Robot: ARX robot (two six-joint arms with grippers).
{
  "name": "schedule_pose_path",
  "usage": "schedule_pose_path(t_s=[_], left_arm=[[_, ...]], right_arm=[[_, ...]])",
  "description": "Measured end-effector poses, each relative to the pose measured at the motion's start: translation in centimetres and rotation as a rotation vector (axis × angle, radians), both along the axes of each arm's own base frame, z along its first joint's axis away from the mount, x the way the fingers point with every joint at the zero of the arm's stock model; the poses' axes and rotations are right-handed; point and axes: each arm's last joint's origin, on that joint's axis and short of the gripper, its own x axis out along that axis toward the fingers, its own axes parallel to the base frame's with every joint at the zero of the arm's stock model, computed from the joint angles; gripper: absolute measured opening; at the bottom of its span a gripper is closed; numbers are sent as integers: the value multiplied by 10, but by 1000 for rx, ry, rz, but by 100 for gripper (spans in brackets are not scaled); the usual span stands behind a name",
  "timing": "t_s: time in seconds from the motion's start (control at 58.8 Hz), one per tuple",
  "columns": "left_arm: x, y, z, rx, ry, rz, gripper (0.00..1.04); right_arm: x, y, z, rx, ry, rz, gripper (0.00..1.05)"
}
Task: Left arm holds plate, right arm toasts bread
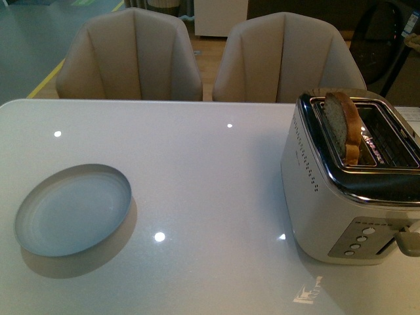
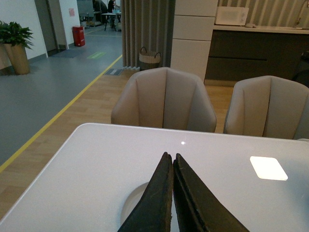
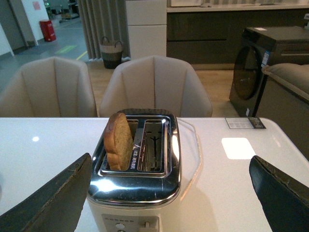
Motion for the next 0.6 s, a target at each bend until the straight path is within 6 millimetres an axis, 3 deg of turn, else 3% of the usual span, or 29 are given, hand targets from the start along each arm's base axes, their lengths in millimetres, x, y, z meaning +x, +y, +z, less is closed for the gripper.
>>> schedule_pose_path(t_s=[0.187,0.562,0.596], left_arm=[[-11,0,-3,0,9,0,3],[-12,0,-3,0,5,0,3],[-12,0,-3,0,5,0,8]], right_arm=[[0,0,0,0,0,0,96],[0,0,0,0,0,0,96],[0,0,0,0,0,0,96]])
